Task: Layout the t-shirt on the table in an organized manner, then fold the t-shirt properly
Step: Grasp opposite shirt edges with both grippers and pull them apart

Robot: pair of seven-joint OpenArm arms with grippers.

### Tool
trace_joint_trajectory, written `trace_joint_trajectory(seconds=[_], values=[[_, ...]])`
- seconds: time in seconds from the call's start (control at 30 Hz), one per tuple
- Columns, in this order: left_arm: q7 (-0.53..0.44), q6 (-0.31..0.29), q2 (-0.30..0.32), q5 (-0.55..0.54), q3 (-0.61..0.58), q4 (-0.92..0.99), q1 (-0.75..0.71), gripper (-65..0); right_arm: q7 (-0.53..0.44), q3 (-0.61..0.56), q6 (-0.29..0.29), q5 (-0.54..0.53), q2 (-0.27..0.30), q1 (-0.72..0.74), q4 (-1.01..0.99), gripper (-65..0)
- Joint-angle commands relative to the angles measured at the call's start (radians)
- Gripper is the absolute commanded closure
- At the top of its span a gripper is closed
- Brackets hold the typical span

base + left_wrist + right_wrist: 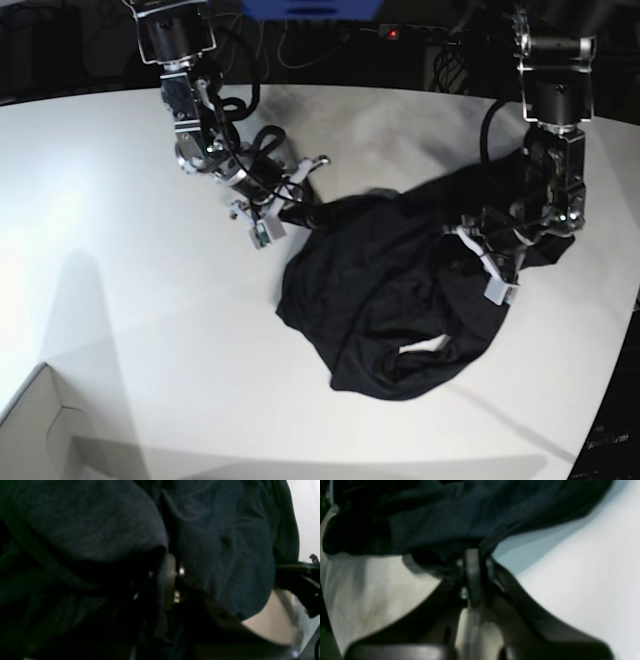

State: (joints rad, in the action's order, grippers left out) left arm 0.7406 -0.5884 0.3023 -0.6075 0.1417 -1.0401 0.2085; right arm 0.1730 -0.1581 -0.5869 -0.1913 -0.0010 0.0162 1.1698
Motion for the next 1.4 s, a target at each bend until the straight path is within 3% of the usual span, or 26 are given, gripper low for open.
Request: trace_joint_trajectory(seconds=[0.0, 0.1, 0.3, 0.57, 0.73, 0.87, 1.07, 1.27, 1.37], values=[[0.027, 0.0, 0.016, 0.022, 0.002, -0.009, 0.01, -0.1, -0.01, 0.004, -0.008, -0.006, 0.011, 0.017, 0.019, 0.0], [0.027, 0.0, 0.027, 0.022, 0.052, -0.042, 0.007, -0.1, -0.01, 0.024, -0.008, -0.012, 0.068, 0.008, 0.068, 0.0], [0.029, 0.0, 0.028, 0.022, 0.167, -0.174, 0.006, -0.1, -0.008, 0.124, -0.008, -0.014, 0.118, -0.037, 0.244, 0.0], [0.018, 0.0, 0.036, 0.031, 0.378, -0.21, 0.027, -0.4, -0.005, 0.309, -0.012, -0.014, 0.135, -0.065, 0.384, 0.0], [0.015, 0.0, 0.071, 0.05, 0.418, -0.197, 0.095, -0.4, 0.081, 0.4, -0.014, -0.015, 0.147, -0.055, 0.434, 0.0], [-0.006, 0.002, 0.076, 0.114, 0.421, -0.127, 0.197, -0.4, 0.107, 0.444, -0.014, -0.015, 0.149, -0.057, 0.465, 0.0], [-0.145, 0.002, 0.068, 0.251, 0.416, 0.102, 0.363, -0.4, 0.107, 0.501, -0.014, -0.015, 0.172, -0.089, 0.465, 0.0], [-0.241, 0.002, 0.068, 0.318, 0.416, 0.312, 0.477, -0.7, 0.107, 0.555, -0.014, -0.015, 0.186, -0.109, 0.465, 0.0], [-0.264, 0.002, 0.068, 0.34, 0.407, 0.36, 0.5, -7.2, 0.107, 0.562, -0.014, -0.015, 0.186, -0.111, 0.465, 0.0]])
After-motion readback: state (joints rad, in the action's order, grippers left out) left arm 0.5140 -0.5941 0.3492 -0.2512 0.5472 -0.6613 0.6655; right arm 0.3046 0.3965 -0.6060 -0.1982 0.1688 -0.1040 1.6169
